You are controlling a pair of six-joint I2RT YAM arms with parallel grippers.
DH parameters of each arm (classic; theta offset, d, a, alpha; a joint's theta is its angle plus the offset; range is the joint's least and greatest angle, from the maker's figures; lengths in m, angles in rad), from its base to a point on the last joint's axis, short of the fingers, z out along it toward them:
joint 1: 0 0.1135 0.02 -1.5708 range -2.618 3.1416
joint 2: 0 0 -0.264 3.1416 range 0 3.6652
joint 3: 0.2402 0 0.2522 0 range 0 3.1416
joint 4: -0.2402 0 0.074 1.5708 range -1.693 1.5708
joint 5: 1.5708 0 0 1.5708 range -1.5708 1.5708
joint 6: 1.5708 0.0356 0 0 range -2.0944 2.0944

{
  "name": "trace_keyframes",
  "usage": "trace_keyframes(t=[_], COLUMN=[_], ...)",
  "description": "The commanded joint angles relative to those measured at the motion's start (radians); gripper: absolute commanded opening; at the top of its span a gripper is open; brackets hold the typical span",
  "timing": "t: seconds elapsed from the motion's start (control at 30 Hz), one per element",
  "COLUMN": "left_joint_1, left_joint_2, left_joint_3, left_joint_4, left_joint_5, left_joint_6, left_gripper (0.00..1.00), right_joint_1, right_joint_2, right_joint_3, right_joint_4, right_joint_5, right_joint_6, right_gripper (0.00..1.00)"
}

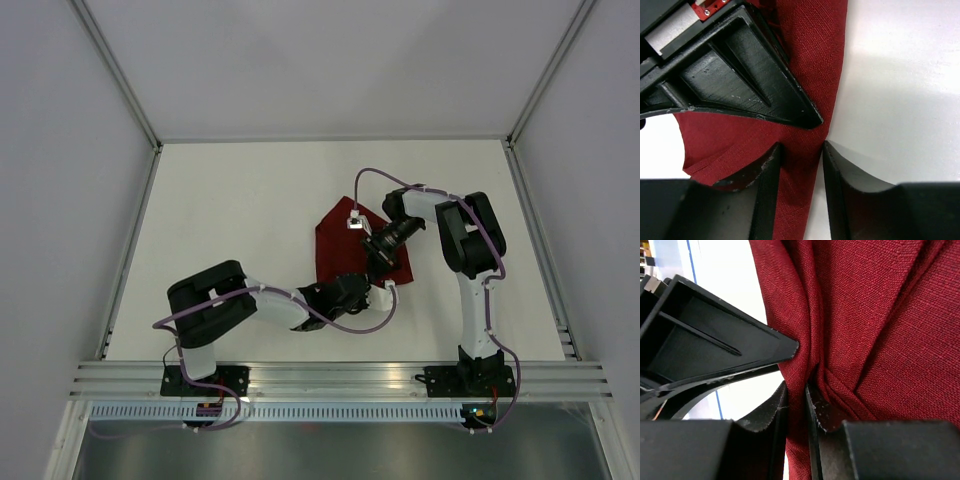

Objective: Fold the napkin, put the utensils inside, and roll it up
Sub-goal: Roll the napkin at the center of the board.

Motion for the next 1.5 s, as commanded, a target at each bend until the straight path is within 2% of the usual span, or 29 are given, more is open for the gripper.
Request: trace_keyframes(t=[0.0, 0.2, 0.3, 0.33, 0.37, 0.53, 0.73, 0.93, 1.13, 1.37, 1.47], left_joint_1=[0.007, 0.028, 0.036, 0.039, 0.043, 0.083, 0.146, 0.200, 0.274, 0.372, 0.407], left_joint_2=[0.020, 0.034, 0.035, 0.035, 0.034, 0.032, 0.026, 0.054, 0.115, 0.237, 0.293], left_joint_3=[0.054, 0.102, 0.123, 0.129, 0.137, 0.183, 0.217, 0.286, 0.393, 0.548, 0.599], left_joint_4=[-0.067, -0.199, -0.249, -0.262, -0.289, -0.400, -0.507, -0.602, -0.745, -0.909, -0.964], left_joint_5=[0.022, 0.085, 0.125, 0.147, 0.164, 0.308, 0.474, 0.604, 0.772, 0.931, 1.016], left_joint_6=[-0.008, -0.045, -0.057, -0.062, -0.072, -0.109, -0.160, -0.200, -0.241, -0.293, -0.312], left_gripper=[0.42, 0.26, 0.11, 0.04, 0.02, 0.02, 0.02, 0.02, 0.02, 0.02, 0.02], right_joint_1=[-0.008, -0.011, -0.011, -0.014, -0.014, -0.017, -0.062, -0.141, -0.259, -0.309, -0.290], right_joint_2=[0.072, 0.077, 0.072, 0.069, 0.065, -0.009, -0.175, -0.291, -0.451, -0.777, -0.898], right_joint_3=[-0.013, -0.010, -0.012, -0.013, -0.016, -0.042, -0.116, -0.148, -0.268, -0.536, -0.633], right_joint_4=[0.059, 0.054, 0.057, 0.060, 0.066, 0.104, 0.285, 0.420, 0.637, 0.832, 0.829], right_joint_5=[0.161, 0.161, 0.162, 0.162, 0.161, 0.158, 0.144, 0.070, 0.056, 0.093, 0.130], right_joint_6=[-0.070, -0.071, -0.070, -0.068, -0.067, -0.045, 0.113, 0.300, 0.427, 0.375, 0.262], right_gripper=[0.25, 0.25, 0.27, 0.31, 0.33, 0.51, 0.63, 0.65, 0.64, 0.65, 0.66])
